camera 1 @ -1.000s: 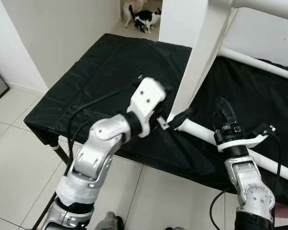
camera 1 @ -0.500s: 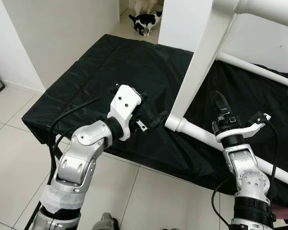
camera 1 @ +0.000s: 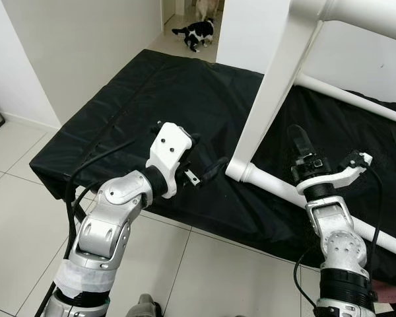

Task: Building children table

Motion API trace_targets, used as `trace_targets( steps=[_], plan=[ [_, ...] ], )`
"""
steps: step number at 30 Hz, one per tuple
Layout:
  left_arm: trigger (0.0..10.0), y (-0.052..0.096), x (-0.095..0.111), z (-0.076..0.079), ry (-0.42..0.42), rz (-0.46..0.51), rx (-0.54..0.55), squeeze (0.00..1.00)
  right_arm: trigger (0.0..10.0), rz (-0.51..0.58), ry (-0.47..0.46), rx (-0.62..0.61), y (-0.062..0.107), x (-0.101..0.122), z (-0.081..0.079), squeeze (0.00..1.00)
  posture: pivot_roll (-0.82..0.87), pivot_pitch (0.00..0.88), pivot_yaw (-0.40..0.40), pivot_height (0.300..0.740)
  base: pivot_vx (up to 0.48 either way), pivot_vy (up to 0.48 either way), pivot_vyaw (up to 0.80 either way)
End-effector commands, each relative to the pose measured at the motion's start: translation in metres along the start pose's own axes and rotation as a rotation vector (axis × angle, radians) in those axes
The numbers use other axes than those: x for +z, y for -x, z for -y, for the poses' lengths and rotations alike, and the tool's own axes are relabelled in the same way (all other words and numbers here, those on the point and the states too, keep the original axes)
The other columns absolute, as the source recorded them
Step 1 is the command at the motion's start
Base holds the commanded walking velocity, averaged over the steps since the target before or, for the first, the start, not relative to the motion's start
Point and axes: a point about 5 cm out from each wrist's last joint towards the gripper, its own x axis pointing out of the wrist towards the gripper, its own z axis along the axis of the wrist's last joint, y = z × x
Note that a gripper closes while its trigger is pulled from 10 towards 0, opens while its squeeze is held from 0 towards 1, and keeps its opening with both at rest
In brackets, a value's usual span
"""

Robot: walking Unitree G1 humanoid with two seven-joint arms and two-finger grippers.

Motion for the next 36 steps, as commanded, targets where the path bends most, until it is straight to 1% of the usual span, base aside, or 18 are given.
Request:
trace_targets(
  steps=[1,4,6,7,9,13,14,15,17,20,21,22,25,28,32,34,35,36],
  plan=[
    [10.0,0.002,-0.007,-0.013,0.012,-0.028,0.180,0.00,10.0,0.014,0.061,-0.023,-0.005,0.002,-0.003,0.00,0.03,0.002,-0.067,0.740,0.000,0.000,0.00],
    [10.0,0.002,-0.010,-0.021,0.043,-0.042,0.241,0.00,10.0,0.028,0.126,-0.051,-0.008,0.002,-0.005,0.00,0.03,0.002,-0.067,0.740,0.000,0.000,0.00],
    [10.0,0.003,-0.012,-0.030,0.075,-0.052,0.305,0.00,10.0,0.039,0.203,-0.080,-0.013,0.004,-0.008,0.00,0.03,0.002,-0.071,0.740,0.000,0.000,0.00],
    [10.0,0.003,-0.012,-0.030,0.075,-0.052,0.305,0.00,10.0,0.039,0.203,-0.080,-0.013,0.004,-0.008,0.00,0.03,0.002,-0.071,0.740,0.000,0.000,0.00],
    [10.0,0.005,-0.014,-0.037,0.088,-0.061,0.365,0.00,10.0,0.052,0.256,-0.108,-0.016,0.006,-0.009,0.00,0.03,0.003,-0.074,0.740,0.000,0.000,0.00],
    [10.0,0.006,-0.015,-0.040,0.092,-0.059,0.392,0.00,10.0,0.058,0.287,-0.122,-0.018,0.006,-0.010,0.00,0.03,0.006,-0.077,0.740,0.000,0.000,0.00],
    [10.0,0.007,-0.015,-0.044,0.103,-0.051,0.424,0.00,10.0,0.062,0.331,-0.139,-0.019,0.006,-0.010,0.00,0.03,0.006,-0.077,0.740,0.000,0.000,0.00],
    [10.0,0.007,-0.015,-0.044,0.103,-0.051,0.424,0.00,10.0,0.062,0.331,-0.139,-0.019,0.006,-0.010,0.00,0.03,0.006,-0.077,0.740,0.000,0.000,0.00],
    [10.0,0.008,-0.017,-0.049,0.129,-0.043,0.470,0.00,10.0,0.065,0.413,-0.163,-0.021,0.004,-0.012,0.00,0.03,0.006,-0.077,0.740,0.000,0.000,0.00],
    [10.0,0.008,-0.017,-0.049,0.129,-0.043,0.470,0.00,10.0,0.065,0.413,-0.163,-0.021,0.004,-0.012,0.00,0.03,0.006,-0.077,0.740,0.000,0.000,0.00],
    [10.0,0.010,-0.020,-0.052,0.143,-0.032,0.505,0.00,10.0,0.069,0.539,-0.200,-0.020,0.003,-0.012,0.00,0.03,0.000,-0.084,0.740,0.000,0.000,0.00],
    [10.0,0.010,-0.020,-0.052,0.143,-0.032,0.505,0.00,10.0,0.069,0.539,-0.200,-0.020,0.003,-0.012,0.00,0.03,0.000,-0.084,0.740,0.000,0.000,0.00],
    [10.0,0.012,-0.022,-0.053,0.156,-0.019,0.532,0.00,10.0,0.074,0.664,-0.231,-0.014,-0.003,-0.014,0.00,0.03,0.000,-0.083,0.740,0.000,0.000,0.00],
    [10.0,0.012,-0.022,-0.052,0.156,-0.017,0.536,0.00,10.0,0.077,0.681,-0.235,-0.013,-0.004,-0.014,0.00,0.03,0.000,-0.080,0.740,0.000,0.000,0.00],
    [10.0,0.017,-0.025,-0.052,0.161,-0.009,0.562,0.00,10.0,0.078,0.776,-0.321,-0.001,-0.010,-0.009,0.00,0.03,0.000,-0.080,0.740,0.000,0.000,0.00],
    [10.0,0.019,-0.026,-0.052,0.162,-0.012,0.570,0.00,10.0,0.073,0.798,-0.344,0.004,-0.013,-0.007,0.00,0.02,0.000,-0.076,0.740,0.000,0.000,0.00],
    [10.0,0.021,-0.028,-0.050,0.165,-0.011,0.572,0.00,10.0,0.062,0.816,-0.341,0.009,-0.018,-0.008,0.96,0.02,0.000,-0.076,0.740,0.000,0.000,0.00],
    [10.0,0.023,-0.029,-0.050,0.167,-0.010,0.574,0.00,10.0,0.056,0.830,-0.338,0.012,-0.021,-0.008,0.96,0.02,0.000,-0.076,0.740,0.000,0.000,0.00]
  ],
)
